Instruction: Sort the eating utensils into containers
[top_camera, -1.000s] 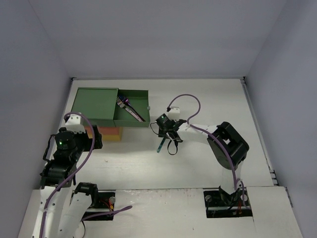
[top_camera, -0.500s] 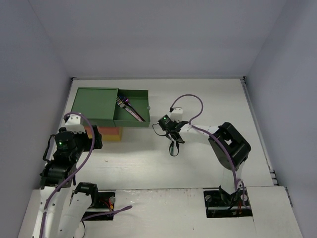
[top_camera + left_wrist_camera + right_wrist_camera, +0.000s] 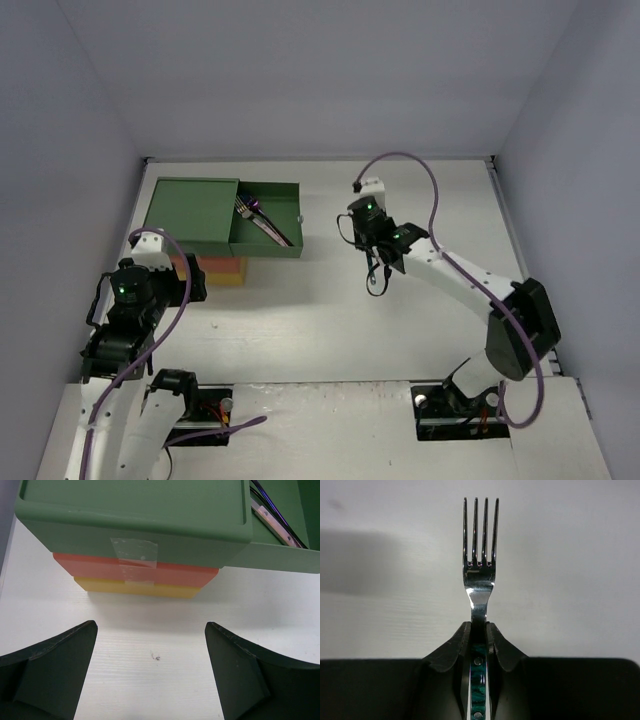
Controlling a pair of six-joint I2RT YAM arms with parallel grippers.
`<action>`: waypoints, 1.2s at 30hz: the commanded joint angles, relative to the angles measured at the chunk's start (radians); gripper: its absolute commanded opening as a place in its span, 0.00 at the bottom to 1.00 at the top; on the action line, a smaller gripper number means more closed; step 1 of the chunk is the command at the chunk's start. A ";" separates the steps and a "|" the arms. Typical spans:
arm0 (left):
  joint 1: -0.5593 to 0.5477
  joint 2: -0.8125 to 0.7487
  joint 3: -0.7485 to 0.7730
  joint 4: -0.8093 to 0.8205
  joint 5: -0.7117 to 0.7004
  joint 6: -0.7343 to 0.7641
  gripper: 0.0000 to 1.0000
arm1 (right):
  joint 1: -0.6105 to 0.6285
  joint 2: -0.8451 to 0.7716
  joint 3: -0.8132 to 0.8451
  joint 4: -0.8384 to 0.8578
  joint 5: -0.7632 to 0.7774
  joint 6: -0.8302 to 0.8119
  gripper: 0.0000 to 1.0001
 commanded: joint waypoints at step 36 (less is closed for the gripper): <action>-0.010 0.014 0.006 0.055 0.002 -0.006 0.87 | 0.156 0.325 0.602 0.302 -0.555 -0.408 0.13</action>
